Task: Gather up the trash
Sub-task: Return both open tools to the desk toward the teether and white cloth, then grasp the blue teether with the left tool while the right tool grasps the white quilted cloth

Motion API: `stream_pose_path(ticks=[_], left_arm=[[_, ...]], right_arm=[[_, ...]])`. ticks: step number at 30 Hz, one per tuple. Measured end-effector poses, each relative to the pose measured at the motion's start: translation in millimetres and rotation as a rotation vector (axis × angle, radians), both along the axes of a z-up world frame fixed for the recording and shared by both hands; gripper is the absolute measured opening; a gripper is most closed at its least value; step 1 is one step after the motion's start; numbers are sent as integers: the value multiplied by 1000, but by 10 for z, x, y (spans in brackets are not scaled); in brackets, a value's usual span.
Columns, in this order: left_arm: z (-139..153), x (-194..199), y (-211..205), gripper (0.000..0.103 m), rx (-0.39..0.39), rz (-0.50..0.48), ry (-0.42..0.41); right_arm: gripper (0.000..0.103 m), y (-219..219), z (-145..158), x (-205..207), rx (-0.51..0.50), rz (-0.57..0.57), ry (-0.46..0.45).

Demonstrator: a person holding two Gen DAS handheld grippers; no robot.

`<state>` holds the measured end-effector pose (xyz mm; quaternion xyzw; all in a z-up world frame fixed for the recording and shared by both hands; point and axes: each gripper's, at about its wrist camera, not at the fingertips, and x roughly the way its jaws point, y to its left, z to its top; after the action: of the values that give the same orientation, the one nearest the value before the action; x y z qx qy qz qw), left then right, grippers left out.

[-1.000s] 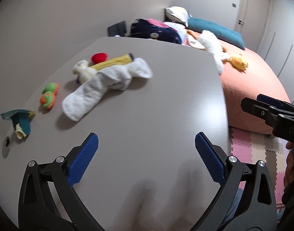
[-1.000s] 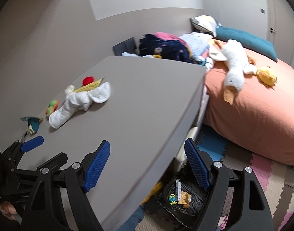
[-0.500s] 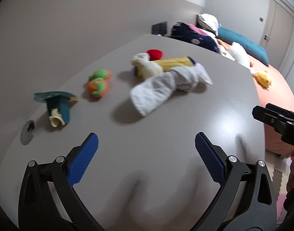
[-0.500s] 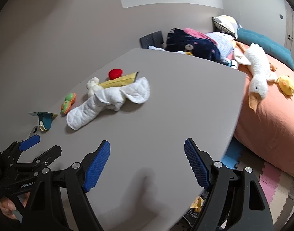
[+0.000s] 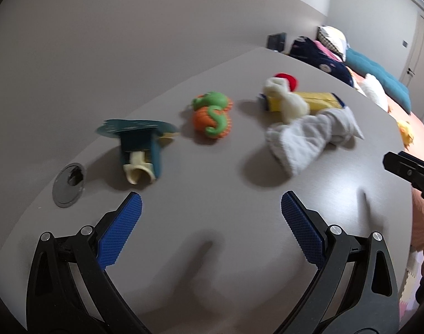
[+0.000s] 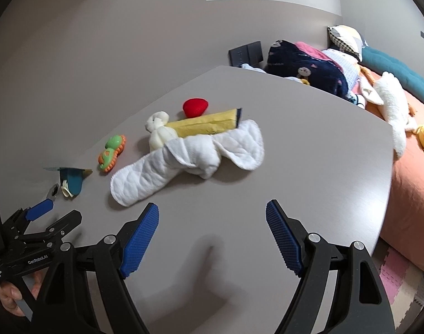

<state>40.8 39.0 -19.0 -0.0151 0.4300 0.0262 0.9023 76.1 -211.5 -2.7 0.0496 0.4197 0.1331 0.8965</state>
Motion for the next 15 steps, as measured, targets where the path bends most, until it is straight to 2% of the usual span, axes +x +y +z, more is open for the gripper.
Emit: stream_pose_path(ticks=[4, 15], left_arm=[[-38, 79, 165, 97, -2, 39, 6], [-169, 336, 491, 97, -21, 97, 18]], right_arm=[[84, 112, -22, 98, -2, 8, 1], [87, 414, -57, 467, -19, 6, -4]])
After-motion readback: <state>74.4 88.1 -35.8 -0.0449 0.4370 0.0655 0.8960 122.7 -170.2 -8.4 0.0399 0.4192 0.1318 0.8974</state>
